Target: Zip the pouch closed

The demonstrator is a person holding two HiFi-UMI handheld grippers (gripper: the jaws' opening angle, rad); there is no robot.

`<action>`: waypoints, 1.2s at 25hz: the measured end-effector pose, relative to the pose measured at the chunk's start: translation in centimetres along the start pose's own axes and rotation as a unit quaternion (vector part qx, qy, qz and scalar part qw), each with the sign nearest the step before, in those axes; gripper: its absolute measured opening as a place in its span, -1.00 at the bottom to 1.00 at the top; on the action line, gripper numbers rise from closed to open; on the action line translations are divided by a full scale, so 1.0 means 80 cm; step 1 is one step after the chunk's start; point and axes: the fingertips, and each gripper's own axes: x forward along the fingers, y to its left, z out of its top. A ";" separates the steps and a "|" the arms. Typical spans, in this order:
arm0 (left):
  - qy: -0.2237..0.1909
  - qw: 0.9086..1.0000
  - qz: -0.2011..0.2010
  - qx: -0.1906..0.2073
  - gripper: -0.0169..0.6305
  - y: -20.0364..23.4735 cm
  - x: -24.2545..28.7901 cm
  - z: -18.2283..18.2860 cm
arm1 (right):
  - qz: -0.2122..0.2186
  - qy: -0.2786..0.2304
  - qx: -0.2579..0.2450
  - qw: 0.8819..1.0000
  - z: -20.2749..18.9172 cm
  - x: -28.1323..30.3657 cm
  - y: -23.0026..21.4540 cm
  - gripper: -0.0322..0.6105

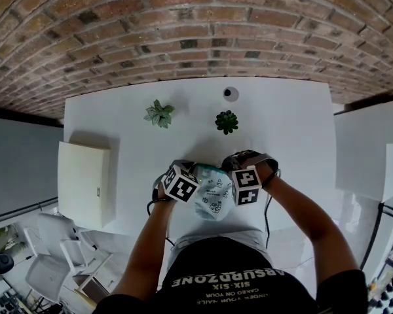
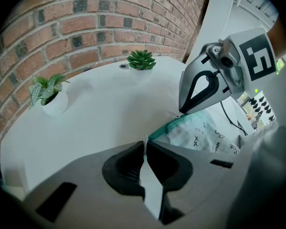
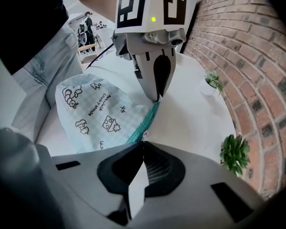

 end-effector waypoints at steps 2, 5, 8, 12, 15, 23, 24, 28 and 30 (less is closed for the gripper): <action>0.000 1.000 -0.002 0.000 -0.87 0.000 0.000 0.000 | -0.001 -0.001 0.002 1.000 0.000 -0.001 0.000 -0.90; 0.001 1.000 -0.004 0.000 -0.87 0.000 0.000 0.000 | -0.001 0.000 0.002 1.000 -0.002 -0.001 0.002 -0.90; -0.001 1.000 -0.004 0.000 -0.87 0.001 0.001 0.000 | -0.002 0.003 0.001 1.000 -0.010 -0.001 0.004 -0.90; -0.003 1.000 0.000 -0.002 -0.87 0.001 0.000 0.000 | -0.011 0.001 0.003 1.000 -0.012 -0.001 0.005 -0.90; -0.002 1.000 -0.002 -0.008 -0.87 0.000 0.000 0.000 | -0.014 -0.002 0.015 1.000 -0.012 -0.002 0.006 -0.90; 0.011 1.000 0.002 0.016 -0.87 -0.001 0.001 0.000 | -0.012 -0.003 0.028 1.000 -0.018 -0.004 0.012 -0.90; 0.011 1.000 0.000 0.014 -0.87 -0.001 0.001 0.000 | -0.010 -0.003 0.029 1.000 -0.022 -0.005 0.013 -0.90; 0.009 1.000 -0.003 0.008 -0.87 0.000 0.001 0.000 | -0.008 -0.004 0.035 0.999 -0.032 -0.007 0.017 -0.90; 0.008 1.000 -0.001 0.006 -0.87 0.000 0.000 0.000 | -0.009 -0.007 0.038 0.999 -0.034 -0.008 0.019 -0.90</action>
